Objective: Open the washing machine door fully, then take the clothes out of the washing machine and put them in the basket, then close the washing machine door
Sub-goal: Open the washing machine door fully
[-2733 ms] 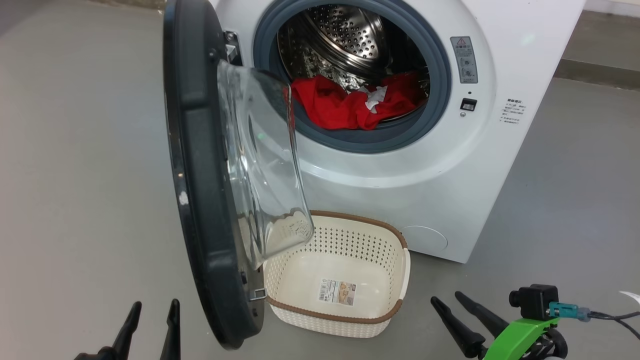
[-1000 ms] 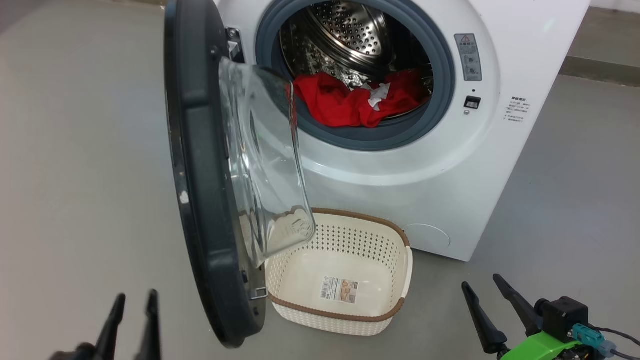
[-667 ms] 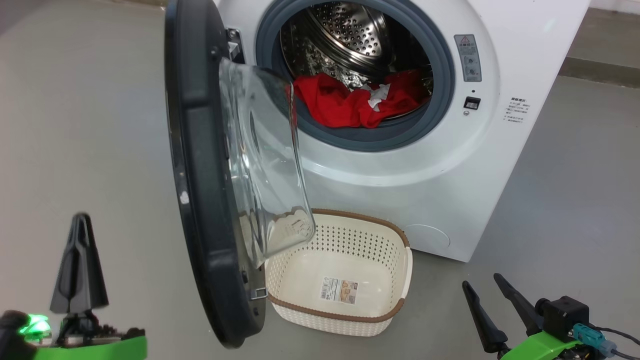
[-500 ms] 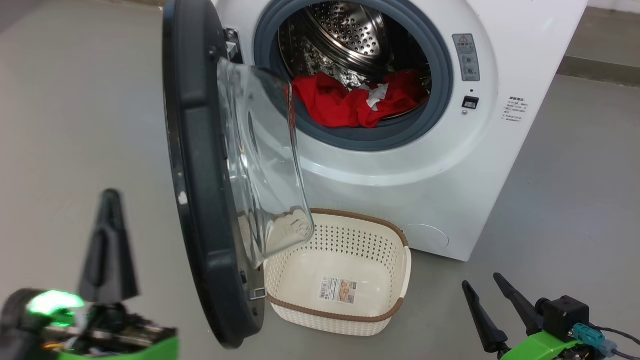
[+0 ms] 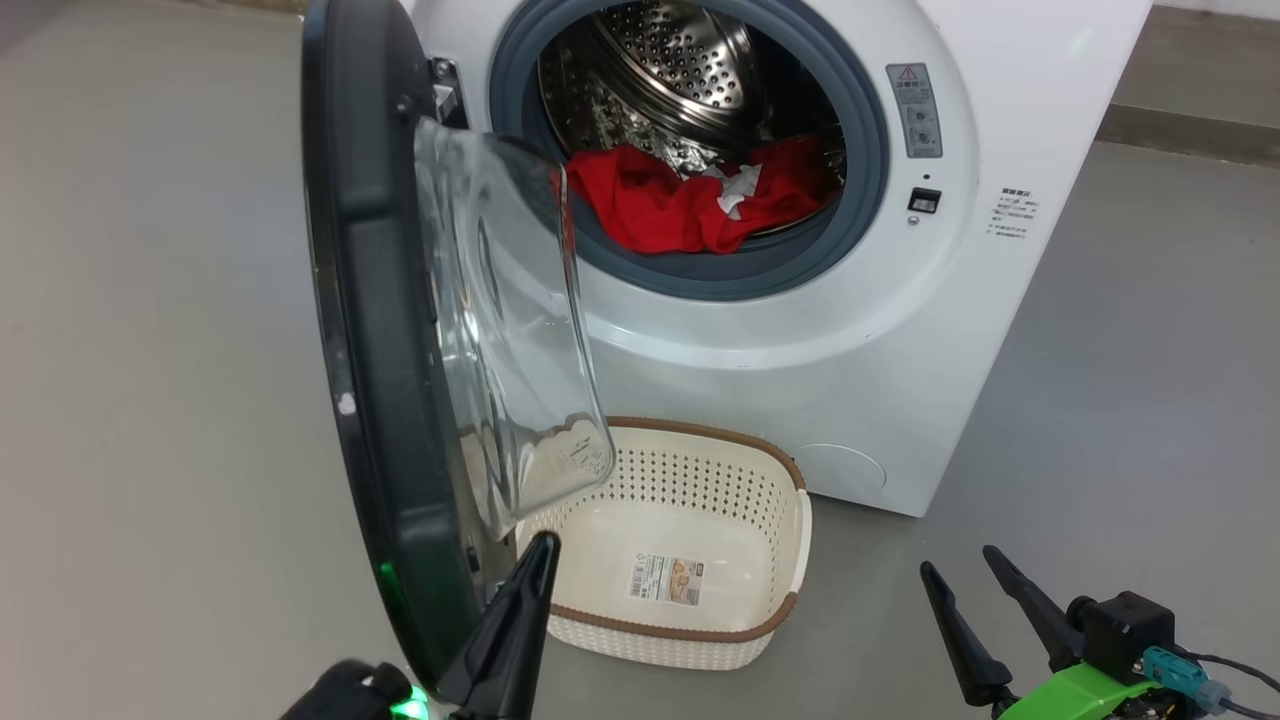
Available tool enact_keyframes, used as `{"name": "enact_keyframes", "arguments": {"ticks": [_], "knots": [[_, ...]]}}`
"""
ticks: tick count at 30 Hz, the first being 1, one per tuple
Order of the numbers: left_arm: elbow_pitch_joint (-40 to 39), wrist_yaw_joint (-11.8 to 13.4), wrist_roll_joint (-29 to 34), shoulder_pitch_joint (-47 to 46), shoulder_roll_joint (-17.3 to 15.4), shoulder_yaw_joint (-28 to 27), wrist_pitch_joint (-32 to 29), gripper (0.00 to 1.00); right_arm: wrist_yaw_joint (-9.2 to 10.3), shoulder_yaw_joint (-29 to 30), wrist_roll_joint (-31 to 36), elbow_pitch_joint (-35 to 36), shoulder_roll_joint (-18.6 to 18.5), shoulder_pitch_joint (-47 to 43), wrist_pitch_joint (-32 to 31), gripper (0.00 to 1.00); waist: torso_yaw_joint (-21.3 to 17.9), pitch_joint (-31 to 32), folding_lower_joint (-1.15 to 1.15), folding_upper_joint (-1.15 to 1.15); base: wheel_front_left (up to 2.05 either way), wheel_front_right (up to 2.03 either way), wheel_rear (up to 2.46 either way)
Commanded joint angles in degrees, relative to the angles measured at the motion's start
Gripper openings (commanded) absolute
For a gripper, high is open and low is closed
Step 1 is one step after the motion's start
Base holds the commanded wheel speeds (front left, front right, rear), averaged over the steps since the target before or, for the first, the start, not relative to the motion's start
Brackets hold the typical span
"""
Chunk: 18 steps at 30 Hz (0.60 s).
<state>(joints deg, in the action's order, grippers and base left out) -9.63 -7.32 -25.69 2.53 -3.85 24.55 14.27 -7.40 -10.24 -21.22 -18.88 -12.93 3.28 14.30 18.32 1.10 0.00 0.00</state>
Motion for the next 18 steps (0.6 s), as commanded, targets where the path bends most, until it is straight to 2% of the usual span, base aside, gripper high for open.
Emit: {"name": "enact_keyframes", "arguments": {"ticks": [1, 9, 18], "knots": [[0.13, -0.17, -0.45, -1.19, -0.66, -1.42, 0.26, 0.0, -0.09, -1.16, 0.27, 1.31, -0.86, 0.61, 0.7, 1.0, -0.18, 0.05, 0.0, 0.0, 0.0, 0.0, 0.0], [9.68, -0.17, -3.38, -2.73, -1.31, -2.24, 0.6, 0.0, -0.09, -1.01, 0.28, 1.33, -0.73, 0.57, 0.7, 1.0, -0.59, 0.15, 0.0, 0.0, 0.0, 0.0, 0.0], [14.7, -0.17, -4.0, -5.08, -0.75, -4.87, 0.71, 0.0, -0.09, -0.57, 0.25, 1.53, -0.66, 0.65, 0.7, 1.0, -0.49, -0.2, 0.0, 0.0, 0.0, 0.0, 0.0]]}}
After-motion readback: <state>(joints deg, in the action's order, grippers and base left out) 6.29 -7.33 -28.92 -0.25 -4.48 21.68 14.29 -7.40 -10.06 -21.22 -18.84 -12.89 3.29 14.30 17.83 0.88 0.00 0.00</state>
